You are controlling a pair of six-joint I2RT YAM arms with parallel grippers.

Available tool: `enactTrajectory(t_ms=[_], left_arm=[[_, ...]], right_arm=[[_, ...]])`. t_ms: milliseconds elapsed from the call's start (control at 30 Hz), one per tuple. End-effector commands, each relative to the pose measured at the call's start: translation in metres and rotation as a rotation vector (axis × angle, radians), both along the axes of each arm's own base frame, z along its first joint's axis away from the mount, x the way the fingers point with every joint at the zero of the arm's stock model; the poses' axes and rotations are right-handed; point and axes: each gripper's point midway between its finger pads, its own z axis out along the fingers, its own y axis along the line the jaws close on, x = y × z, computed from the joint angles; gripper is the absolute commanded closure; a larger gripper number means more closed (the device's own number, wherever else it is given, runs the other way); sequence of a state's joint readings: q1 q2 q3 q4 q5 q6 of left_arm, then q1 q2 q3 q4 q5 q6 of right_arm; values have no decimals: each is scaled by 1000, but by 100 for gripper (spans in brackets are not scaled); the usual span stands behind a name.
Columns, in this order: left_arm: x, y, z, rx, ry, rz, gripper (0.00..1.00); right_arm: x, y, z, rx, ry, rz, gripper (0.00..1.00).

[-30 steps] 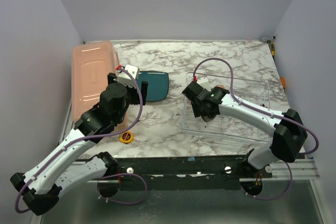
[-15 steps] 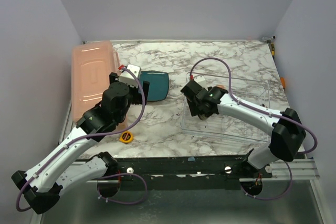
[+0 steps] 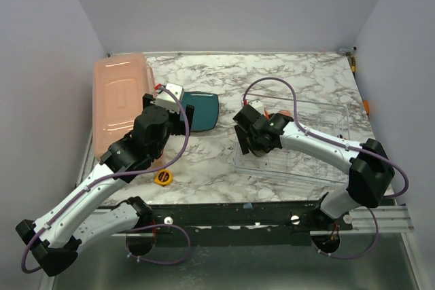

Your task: Load the mixed dishes into the dish rack

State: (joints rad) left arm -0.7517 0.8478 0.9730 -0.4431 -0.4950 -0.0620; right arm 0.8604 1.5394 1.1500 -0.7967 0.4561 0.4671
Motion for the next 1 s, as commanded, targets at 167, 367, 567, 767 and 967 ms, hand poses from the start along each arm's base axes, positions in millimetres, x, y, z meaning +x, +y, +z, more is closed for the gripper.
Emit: enactTrajectory(t_ms=[167,367,567,767,967], left_arm=[[1,-3,-2,1,8,-15,11],[1,-3,-2,3,9,-14,11],[2,-4,-2,3,11,-18,11],[3,-4,-4,9,17,-16,11],[3,-4,-6,12,20,-14,11]], right_arm=[[-2,14,5,67,-5,65,0],[-1,-2,6,-7,-14,30,0],[-5,-8,12,-19,-20,42,0],[-4,7,6,38,-30,109,0],[-1,13,9,74,-52,131,0]])
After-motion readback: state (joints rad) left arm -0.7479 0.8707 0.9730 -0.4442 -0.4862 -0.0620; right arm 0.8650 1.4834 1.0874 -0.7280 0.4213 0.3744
